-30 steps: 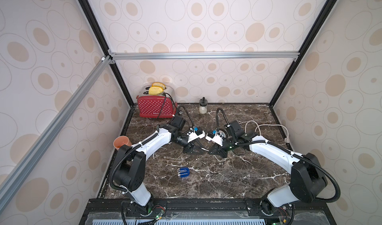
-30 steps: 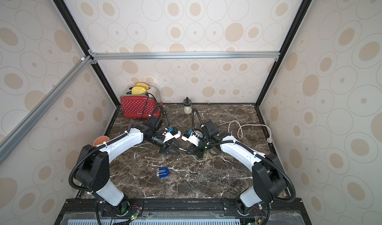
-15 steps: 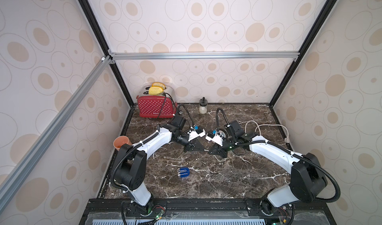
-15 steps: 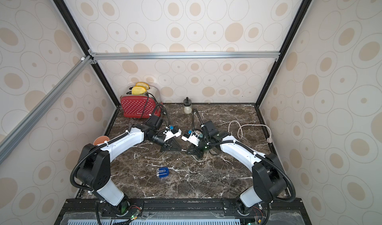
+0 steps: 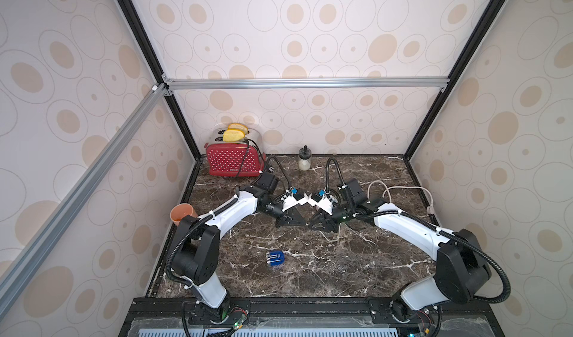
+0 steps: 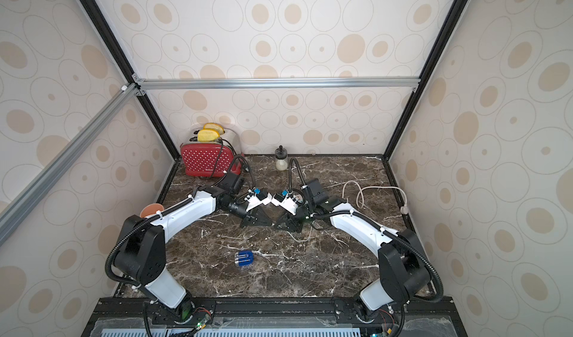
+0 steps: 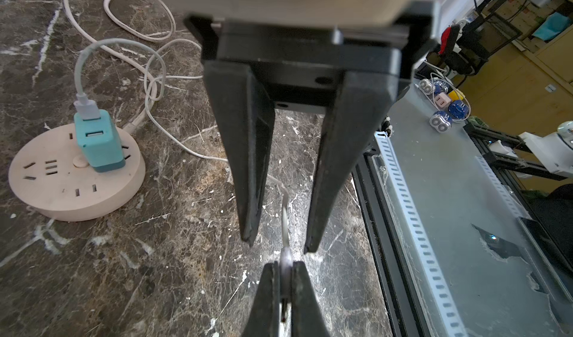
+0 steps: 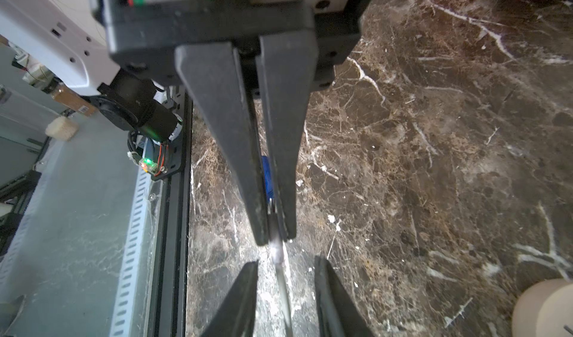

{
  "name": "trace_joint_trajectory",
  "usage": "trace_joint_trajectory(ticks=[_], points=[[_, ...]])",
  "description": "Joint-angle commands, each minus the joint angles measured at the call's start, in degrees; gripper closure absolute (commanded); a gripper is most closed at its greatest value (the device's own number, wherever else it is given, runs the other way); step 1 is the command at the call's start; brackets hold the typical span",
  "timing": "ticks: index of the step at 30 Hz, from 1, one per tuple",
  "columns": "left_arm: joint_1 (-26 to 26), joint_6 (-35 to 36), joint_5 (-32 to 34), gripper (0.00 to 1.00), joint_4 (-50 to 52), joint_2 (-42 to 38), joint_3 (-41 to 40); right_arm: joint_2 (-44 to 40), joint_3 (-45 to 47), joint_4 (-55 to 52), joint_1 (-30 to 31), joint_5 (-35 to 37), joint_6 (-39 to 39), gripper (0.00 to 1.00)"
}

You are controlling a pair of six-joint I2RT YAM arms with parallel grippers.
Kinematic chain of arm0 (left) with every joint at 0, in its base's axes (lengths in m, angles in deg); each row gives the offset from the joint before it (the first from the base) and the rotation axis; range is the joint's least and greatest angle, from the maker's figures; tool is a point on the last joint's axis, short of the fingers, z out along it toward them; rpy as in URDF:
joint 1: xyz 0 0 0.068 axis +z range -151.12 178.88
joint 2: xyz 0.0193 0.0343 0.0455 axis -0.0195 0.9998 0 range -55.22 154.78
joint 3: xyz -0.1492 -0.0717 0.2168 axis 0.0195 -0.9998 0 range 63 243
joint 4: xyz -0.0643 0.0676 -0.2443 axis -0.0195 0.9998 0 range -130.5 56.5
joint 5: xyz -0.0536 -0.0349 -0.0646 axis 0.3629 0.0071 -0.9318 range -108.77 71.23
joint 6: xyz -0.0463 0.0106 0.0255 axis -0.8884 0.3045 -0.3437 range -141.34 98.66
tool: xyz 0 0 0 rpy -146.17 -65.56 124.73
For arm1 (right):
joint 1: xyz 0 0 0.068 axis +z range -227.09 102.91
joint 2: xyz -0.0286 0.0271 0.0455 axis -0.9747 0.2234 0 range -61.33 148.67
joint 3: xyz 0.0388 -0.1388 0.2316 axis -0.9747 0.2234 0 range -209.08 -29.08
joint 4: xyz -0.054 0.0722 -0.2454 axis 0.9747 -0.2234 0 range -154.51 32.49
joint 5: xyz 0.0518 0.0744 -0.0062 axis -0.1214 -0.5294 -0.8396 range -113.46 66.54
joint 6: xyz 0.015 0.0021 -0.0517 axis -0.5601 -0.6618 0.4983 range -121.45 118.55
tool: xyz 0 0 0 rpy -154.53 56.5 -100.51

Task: Charge the electric shaver
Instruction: Pick up the charging cable from the center of the board.

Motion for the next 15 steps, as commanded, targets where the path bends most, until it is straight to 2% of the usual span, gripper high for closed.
trace_joint_trajectory(ticks=[1, 9, 15], points=[[-0.1, 0.6, -0.3, 0.95, 1.4, 0.5, 2.1, -0.6, 1.0, 3.0, 0.0, -2.5, -1.7, 0.67], [0.0, 0.2, -0.8, 0.96, 1.0, 0.4, 2.1, -0.7, 2.3, 5.2, 0.0, -2.2, -3.0, 0.67], [0.0, 0.1, -0.8, 0.95, 0.9, 0.3, 2.2, -0.3, 2.4, 5.9, 0.0, -2.2, -3.3, 0.70]])
